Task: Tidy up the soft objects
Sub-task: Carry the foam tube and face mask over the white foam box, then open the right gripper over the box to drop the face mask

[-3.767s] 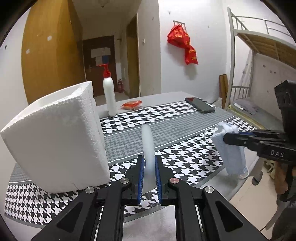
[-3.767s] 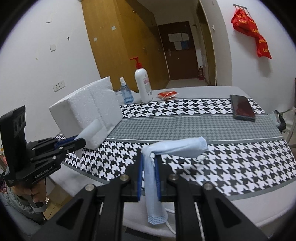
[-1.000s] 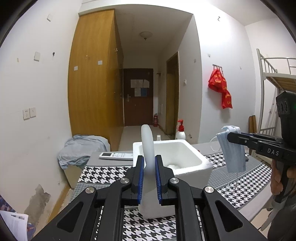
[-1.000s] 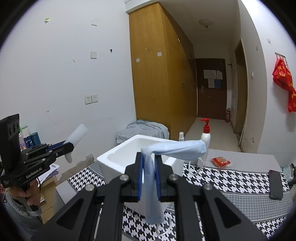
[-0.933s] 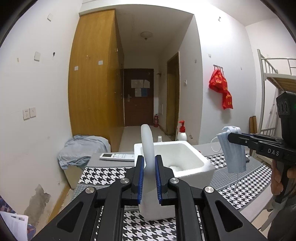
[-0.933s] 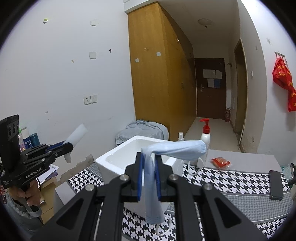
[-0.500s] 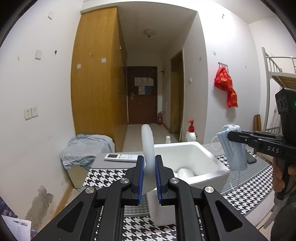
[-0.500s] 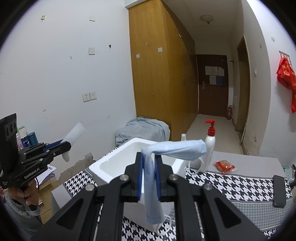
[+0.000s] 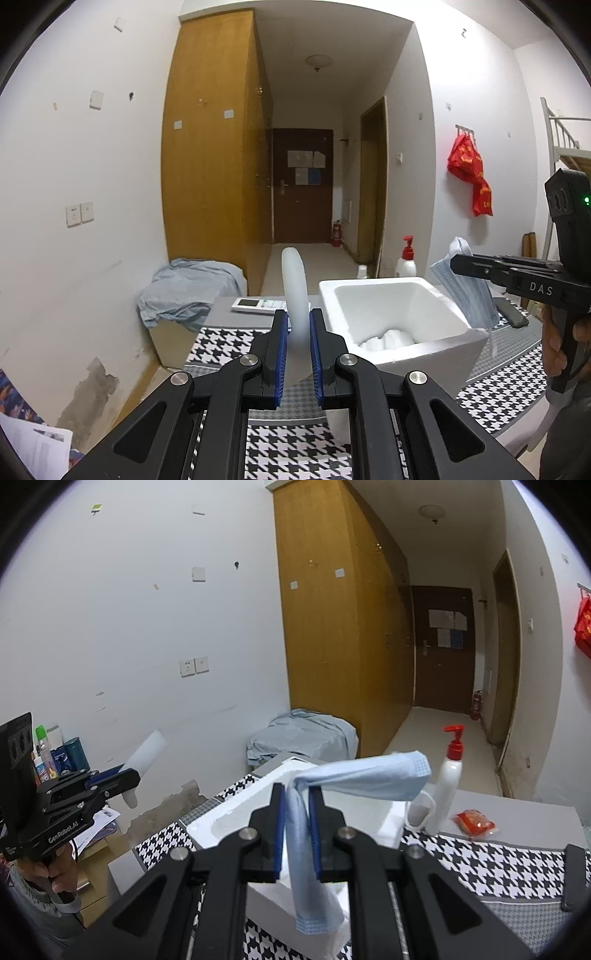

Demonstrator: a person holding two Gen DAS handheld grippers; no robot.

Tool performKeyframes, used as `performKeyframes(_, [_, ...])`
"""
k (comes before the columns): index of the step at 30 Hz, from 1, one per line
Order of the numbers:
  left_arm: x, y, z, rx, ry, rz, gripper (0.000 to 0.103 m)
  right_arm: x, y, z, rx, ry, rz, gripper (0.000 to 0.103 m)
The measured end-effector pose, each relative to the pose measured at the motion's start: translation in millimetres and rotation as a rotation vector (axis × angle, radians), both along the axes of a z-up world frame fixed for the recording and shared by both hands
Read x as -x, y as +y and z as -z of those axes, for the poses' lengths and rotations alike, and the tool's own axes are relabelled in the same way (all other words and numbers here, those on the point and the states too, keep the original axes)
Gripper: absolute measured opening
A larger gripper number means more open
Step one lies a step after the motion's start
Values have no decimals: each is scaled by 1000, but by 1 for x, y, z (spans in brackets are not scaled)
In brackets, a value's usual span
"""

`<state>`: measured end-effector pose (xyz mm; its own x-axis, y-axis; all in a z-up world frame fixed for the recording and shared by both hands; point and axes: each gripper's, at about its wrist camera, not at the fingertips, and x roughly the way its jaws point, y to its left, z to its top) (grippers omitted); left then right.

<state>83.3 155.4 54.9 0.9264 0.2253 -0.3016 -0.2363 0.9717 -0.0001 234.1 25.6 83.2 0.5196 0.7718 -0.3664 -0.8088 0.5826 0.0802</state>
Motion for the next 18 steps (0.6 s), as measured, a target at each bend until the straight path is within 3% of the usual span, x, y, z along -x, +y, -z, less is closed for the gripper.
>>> performKeyframes(18, [2,12,5,20,14,-47,13,-16,43,3,42,15,-31,16])
